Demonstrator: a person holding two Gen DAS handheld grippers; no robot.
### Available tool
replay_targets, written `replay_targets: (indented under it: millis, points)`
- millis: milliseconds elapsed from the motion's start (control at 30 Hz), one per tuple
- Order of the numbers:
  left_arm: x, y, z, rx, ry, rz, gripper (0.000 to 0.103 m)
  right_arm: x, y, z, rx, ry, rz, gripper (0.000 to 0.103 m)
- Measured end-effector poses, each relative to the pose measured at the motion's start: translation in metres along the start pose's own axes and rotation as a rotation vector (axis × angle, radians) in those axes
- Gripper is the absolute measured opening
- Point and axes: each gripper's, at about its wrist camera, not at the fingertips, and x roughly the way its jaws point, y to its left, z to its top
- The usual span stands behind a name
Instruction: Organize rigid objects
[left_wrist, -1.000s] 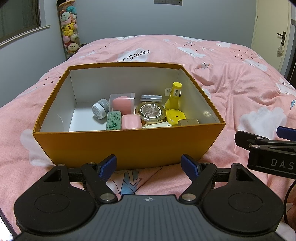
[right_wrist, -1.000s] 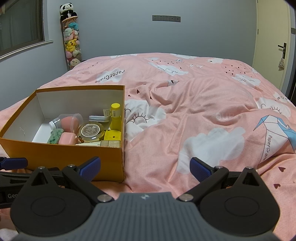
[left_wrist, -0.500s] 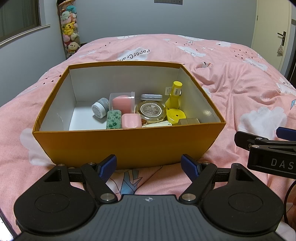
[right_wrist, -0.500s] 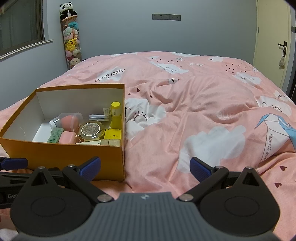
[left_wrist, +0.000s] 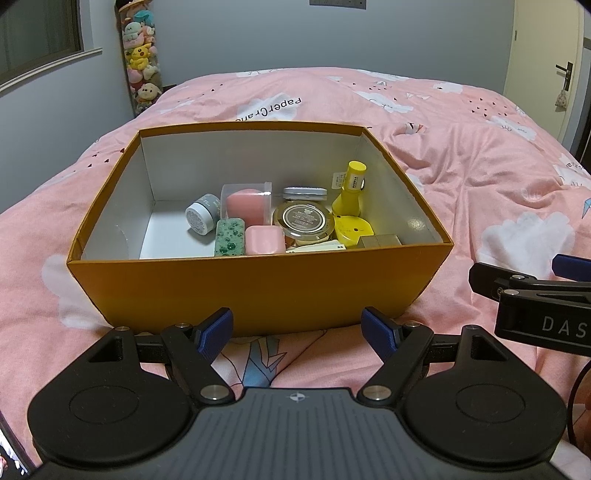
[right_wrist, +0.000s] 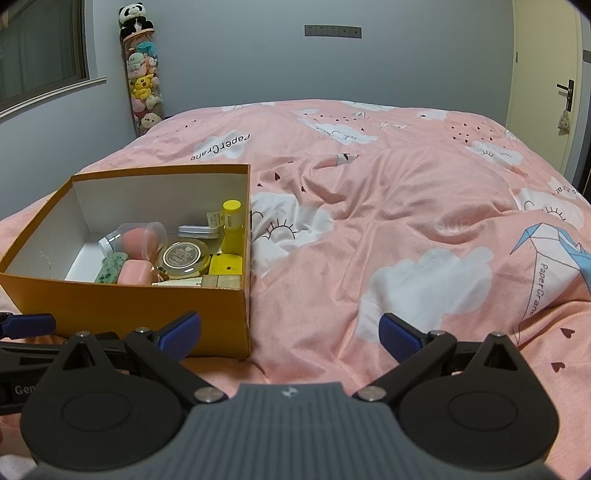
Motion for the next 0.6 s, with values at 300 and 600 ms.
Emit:
replay_targets:
  millis: [300, 600]
  points:
    - [0.0001, 0.0008, 0.0003, 0.001, -0.001, 0.001, 0.092, 0.0005, -0.0005, 0.0003, 0.001, 0.001, 0.001, 0.100]
    - [-0.0016, 0.0014, 0.0024, 0.012, -0.013, -0.004, 0.092, 0.0007, -0.0005, 0.0002, 0.002, 0.002, 0.001, 0.100]
